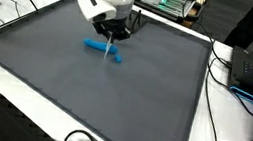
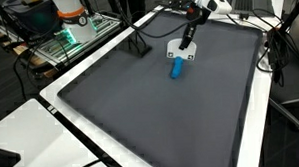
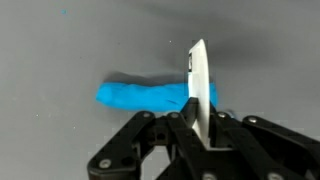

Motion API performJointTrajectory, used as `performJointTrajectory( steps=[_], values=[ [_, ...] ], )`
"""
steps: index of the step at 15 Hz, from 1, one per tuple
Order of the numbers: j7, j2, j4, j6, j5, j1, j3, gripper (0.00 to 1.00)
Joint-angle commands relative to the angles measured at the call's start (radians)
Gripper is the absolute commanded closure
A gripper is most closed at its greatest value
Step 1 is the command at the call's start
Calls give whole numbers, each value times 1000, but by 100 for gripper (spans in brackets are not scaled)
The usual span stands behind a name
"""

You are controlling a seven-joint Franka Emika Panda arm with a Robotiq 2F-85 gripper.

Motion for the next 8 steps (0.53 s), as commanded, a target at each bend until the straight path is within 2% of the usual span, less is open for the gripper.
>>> performJointTrajectory(
  steps=[1, 8],
  values=[
    [7, 19, -31, 48, -21, -2, 1, 98],
    [15, 18, -60, 57, -8, -10, -3, 98]
  ],
)
